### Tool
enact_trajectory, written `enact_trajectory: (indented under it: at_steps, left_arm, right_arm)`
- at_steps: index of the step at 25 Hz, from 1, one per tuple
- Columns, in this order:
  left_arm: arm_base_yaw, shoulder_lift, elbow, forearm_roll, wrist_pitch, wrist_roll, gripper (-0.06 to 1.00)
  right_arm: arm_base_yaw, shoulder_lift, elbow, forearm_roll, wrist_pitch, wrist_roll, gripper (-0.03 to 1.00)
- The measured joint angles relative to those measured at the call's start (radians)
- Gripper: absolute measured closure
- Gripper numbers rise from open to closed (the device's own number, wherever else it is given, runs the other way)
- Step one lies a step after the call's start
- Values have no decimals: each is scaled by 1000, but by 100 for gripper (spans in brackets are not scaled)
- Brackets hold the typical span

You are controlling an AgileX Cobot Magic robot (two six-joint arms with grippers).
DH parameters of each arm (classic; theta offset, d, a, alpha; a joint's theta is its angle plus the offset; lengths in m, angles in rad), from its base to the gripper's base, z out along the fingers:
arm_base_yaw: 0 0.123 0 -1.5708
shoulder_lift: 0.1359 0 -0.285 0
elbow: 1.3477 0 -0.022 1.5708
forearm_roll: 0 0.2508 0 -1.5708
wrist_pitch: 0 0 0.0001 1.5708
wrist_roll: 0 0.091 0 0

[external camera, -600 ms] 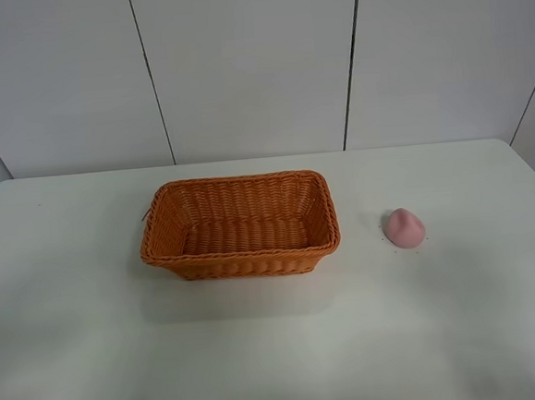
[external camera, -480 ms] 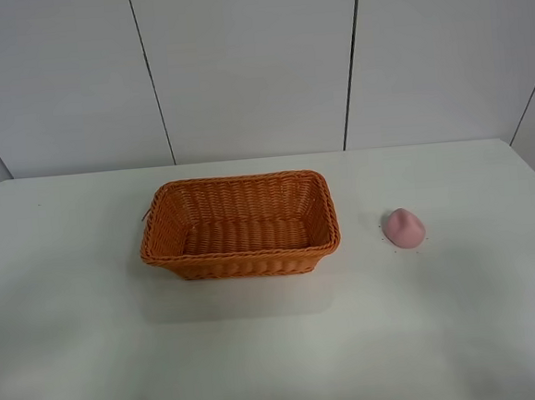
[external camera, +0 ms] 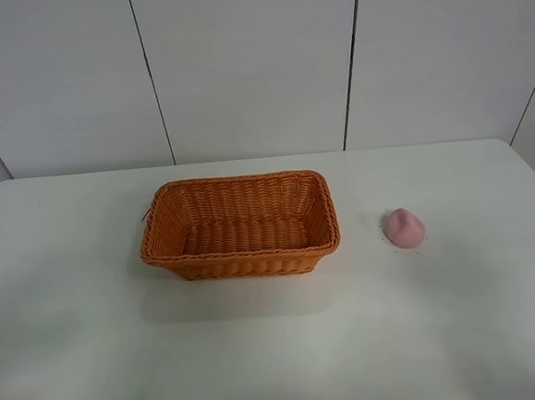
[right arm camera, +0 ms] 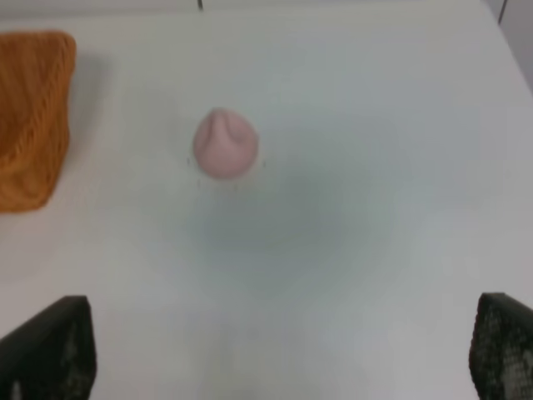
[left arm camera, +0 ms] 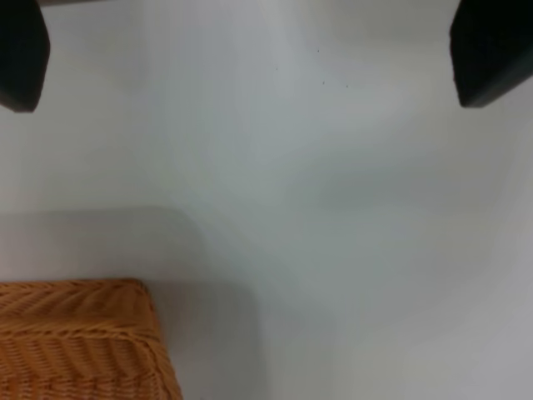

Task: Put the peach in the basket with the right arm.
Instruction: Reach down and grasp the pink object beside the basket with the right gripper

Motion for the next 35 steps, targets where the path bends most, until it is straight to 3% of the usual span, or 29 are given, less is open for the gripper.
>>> enact_trajectory:
  at_steps: [8,17,24,29,35]
  left_arm:
    - [0,0,0,0,0,0,-4]
    - [0,0,0,0,0,0,-4]
    - [0,0,0,0,0,0,-4]
    - [0,0,0,0,0,0,-4]
    - [0,0,0,0,0,0,-4]
  right_arm:
    - [0,535,-232,9,0,0,27]
    - [0,1199,-601,43,-3,-1,27]
    - [0,1625,-943,47,120,-10,27]
    - [30,1830,-1113,43,176,-30,28]
    - [87,1943,-1151,41,146,-30,28]
